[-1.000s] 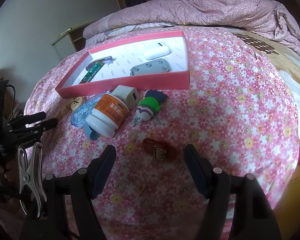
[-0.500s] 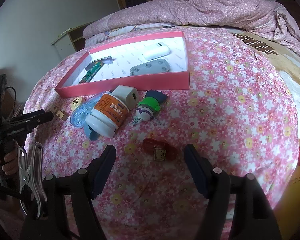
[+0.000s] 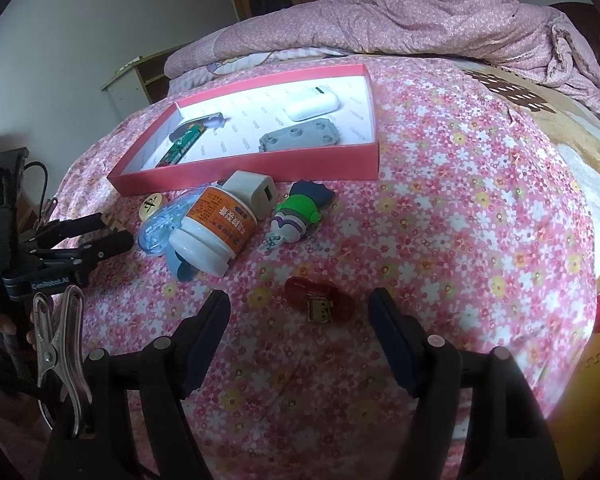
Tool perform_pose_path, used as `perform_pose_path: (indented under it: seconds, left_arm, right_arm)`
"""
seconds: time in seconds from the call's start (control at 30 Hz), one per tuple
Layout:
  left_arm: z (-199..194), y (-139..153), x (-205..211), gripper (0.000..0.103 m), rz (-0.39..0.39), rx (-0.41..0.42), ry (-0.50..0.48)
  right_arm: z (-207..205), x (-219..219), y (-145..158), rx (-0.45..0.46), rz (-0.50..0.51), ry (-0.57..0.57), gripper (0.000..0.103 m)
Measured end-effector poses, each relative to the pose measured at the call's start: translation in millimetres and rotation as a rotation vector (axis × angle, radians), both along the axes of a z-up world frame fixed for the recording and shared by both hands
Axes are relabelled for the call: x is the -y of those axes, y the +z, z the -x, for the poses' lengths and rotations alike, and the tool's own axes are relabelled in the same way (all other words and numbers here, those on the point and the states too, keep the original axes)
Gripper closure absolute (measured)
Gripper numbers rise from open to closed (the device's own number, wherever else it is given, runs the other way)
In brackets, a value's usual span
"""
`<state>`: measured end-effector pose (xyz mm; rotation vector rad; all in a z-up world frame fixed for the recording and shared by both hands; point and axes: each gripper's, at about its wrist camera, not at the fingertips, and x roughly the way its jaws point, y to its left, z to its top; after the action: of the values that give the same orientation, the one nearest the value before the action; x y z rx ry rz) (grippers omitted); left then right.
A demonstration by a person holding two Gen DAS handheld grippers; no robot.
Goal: Organize rigid objects
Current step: 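Lower the left gripper onto the wooden puzzle piece and grasp it, then carry the wooden puzzle piece into the tray with the left gripper while right grasps the red toy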
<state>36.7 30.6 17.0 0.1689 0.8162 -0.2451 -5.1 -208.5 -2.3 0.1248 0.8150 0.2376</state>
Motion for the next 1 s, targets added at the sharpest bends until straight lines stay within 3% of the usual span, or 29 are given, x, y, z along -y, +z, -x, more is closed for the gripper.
perform_pose_path:
  seconds: [0.7,0.8,0.93,1.0]
  left_arm:
    - [14.8,11.0,0.5,0.022,0.056,0.042,-0.017]
    - [16.1,12.3,0.0,0.022,0.067,0.042,-0.009]
    - [15.1,16.8,-0.8,0.022,0.079,0.047,0.003]
    - [14.7,19.4,-1.1,0.022,0.081,0.055,0.008]
  right_arm:
    - [0.8,-1.3,-0.5,0.008,-0.001,-0.01,0.029]
    - [0.8,-0.6,0.5,0.015,0.017,-0.04,0.04]
    - [-1.7,8.8,0.4,0.018,0.013,-0.094,0.075]
    - [-2.6,15.7,-0.6,0.014,-0.027,-0.108,0.08]
